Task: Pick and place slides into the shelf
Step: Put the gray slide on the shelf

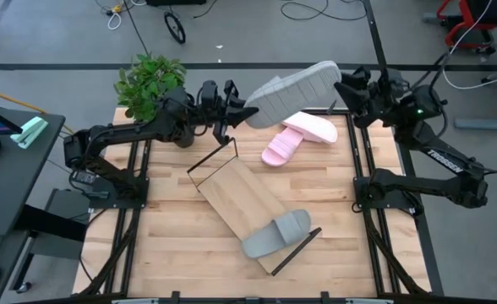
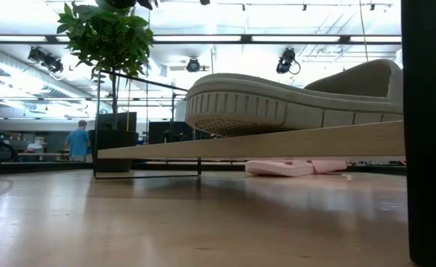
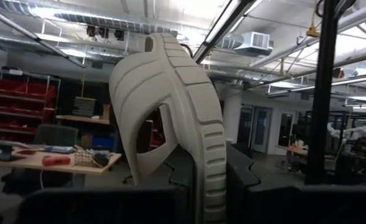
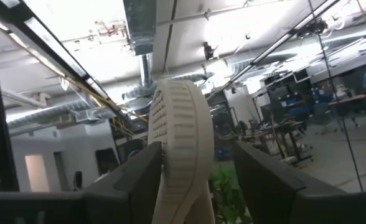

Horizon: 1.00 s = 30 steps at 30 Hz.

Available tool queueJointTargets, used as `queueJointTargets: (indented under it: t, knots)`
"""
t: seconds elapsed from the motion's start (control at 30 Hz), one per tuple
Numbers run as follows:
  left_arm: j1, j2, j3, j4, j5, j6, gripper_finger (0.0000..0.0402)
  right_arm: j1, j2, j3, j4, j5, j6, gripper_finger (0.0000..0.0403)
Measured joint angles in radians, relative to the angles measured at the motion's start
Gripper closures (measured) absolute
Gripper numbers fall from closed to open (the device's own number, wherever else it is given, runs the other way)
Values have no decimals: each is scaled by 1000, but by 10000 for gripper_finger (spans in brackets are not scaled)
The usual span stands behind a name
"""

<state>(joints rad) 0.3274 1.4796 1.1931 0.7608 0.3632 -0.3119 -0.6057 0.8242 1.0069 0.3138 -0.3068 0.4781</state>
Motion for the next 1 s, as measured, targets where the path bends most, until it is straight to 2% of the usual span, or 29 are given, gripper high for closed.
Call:
queueJointTargets:
  t: [0.43,0.53,0.63,0.67,0.83,1.0]
  knots:
    - [1,0,0,-36,2,9,358,-3,56,0,75,-45,70,247]
    - [2,0,0,-51,-5,8,358,-2,61,1,77,-52,70,276]
    - [10,0,0,-83,-20,8,356,-1,60,8,80,-60,55,326]
    - [13,0,1,-93,-29,8,347,-1,62,17,79,-61,48,341]
    - [29,0,2,-137,-38,11,256,-1,62,83,10,-64,15,344]
    - [50,0,2,-163,-38,9,191,2,57,209,-289,-51,-65,344]
